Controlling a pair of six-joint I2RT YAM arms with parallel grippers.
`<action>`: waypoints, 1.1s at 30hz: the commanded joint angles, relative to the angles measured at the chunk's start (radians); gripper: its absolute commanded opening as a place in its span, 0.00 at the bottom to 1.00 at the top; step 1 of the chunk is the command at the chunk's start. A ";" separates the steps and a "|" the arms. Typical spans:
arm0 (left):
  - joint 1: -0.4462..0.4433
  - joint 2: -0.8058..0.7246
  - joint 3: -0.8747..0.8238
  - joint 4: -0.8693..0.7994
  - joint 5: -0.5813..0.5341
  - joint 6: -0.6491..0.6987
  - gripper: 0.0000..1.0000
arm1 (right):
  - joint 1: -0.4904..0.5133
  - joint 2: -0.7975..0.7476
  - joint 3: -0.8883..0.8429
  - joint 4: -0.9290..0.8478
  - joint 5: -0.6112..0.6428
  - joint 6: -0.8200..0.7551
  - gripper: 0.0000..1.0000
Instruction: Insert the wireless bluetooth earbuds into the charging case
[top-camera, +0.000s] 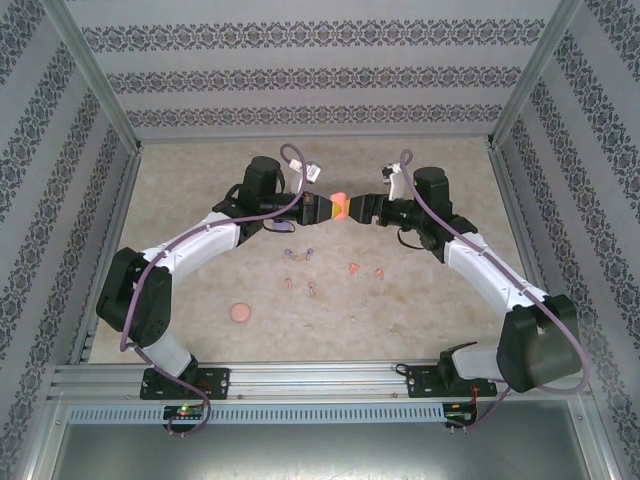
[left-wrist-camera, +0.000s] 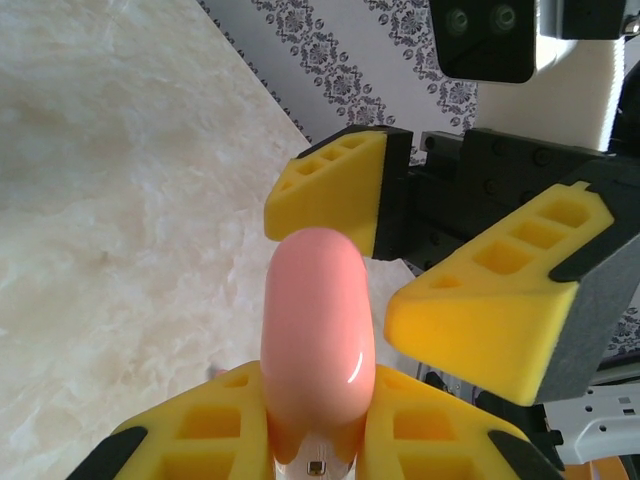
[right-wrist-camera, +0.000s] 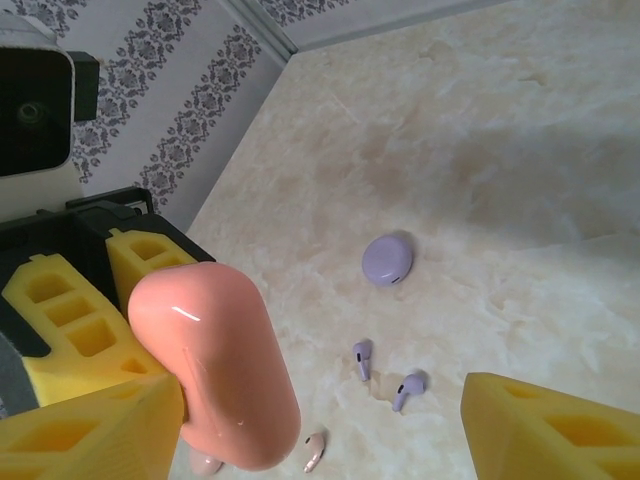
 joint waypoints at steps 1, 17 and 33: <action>0.012 0.013 0.037 -0.018 0.028 0.023 0.00 | 0.015 0.024 -0.001 0.044 -0.033 -0.017 0.73; 0.012 -0.016 0.018 0.044 0.052 -0.013 0.00 | -0.091 0.109 -0.078 0.128 -0.037 0.061 0.62; 0.012 -0.013 -0.095 0.358 -0.009 -0.197 0.00 | -0.069 -0.057 -0.254 0.438 -0.078 0.528 0.60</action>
